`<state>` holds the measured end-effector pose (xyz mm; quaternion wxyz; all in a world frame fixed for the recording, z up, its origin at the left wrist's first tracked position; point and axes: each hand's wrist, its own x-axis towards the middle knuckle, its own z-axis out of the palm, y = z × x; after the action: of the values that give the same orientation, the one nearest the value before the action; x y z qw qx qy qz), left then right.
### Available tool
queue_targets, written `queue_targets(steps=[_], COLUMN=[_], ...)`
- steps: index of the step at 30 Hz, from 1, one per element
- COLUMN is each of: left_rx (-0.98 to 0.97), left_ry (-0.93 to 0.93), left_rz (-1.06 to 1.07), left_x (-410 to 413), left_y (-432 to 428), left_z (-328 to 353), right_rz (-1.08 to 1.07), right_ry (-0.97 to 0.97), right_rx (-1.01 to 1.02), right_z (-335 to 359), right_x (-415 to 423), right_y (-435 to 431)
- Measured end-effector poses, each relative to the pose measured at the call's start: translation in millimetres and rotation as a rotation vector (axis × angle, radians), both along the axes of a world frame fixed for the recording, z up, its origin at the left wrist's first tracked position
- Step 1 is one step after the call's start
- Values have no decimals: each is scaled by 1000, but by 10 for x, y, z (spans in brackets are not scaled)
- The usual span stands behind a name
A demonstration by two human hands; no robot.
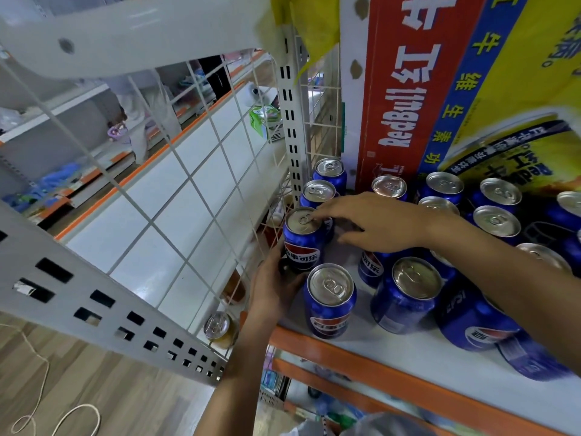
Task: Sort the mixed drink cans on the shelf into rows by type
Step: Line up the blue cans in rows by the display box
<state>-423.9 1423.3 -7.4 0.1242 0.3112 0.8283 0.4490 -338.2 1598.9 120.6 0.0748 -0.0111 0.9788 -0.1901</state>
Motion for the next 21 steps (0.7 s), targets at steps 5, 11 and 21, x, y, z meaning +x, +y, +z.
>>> queue_targets(steps=[5, 11, 21], left_rx=[-26, 190, 97], left_ry=[-40, 38, 25], left_rz=[11, 286, -37], left_x=[17, 151, 557], left_y=[11, -91, -368], left_z=[31, -54, 43], right_rz=[-14, 34, 101], right_ry=[41, -62, -22], right_rx=[45, 143, 104], right_z=[111, 181, -124], right_x=[166, 378, 382], right_y=[-112, -377, -558])
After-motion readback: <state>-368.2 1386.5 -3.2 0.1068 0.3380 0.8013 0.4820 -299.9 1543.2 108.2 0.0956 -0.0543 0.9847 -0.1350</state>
